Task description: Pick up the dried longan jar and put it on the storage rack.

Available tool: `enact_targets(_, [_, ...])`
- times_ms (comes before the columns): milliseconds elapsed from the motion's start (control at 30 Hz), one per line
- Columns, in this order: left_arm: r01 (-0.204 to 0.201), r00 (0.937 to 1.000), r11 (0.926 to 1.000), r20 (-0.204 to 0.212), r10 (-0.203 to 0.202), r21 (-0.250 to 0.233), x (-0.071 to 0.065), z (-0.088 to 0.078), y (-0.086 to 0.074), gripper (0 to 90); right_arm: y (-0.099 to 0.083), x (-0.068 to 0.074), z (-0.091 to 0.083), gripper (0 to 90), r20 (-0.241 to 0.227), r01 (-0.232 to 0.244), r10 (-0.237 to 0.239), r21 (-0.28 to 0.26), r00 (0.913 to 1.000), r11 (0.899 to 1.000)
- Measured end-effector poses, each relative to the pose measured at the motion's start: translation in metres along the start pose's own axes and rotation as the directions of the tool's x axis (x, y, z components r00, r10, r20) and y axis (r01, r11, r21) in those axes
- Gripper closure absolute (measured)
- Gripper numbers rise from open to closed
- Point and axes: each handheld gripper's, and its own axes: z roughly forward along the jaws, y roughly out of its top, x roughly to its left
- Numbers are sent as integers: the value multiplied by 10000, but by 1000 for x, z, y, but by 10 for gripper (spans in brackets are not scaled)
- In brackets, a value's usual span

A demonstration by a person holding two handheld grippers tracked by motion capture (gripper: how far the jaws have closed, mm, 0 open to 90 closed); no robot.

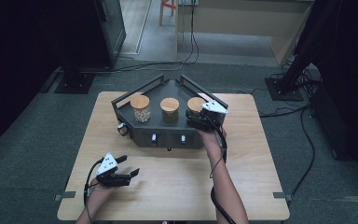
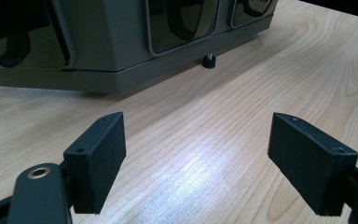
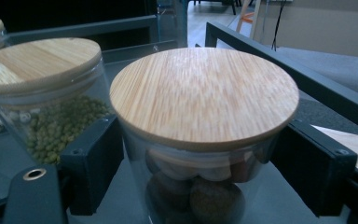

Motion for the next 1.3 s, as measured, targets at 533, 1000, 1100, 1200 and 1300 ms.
enact_targets(533, [-56,10000,10000,-46,56,34,0,0,0,187,-13,-3,-16,172,-133,-269,264,-442,9996,9987])
enact_targets(1000, [-102,9999,9999,-58,102,64,-1,0,1,187,-25,-8,-33,172,-224,-339,326,-622,9992,9975])
enact_targets(1100, [-101,9999,9999,-77,101,57,0,0,1,187,-27,-7,-37,172,-260,-292,275,-671,9993,9973])
enact_targets(1200, [-104,9999,9999,-75,104,56,0,0,1,187,-30,-5,-41,172,-299,-111,90,-726,9995,9973])
enact_targets(1300, [-119,9999,9999,-79,120,63,0,0,1,187,-33,-3,-46,172,-367,-11,-18,-789,9993,9969])
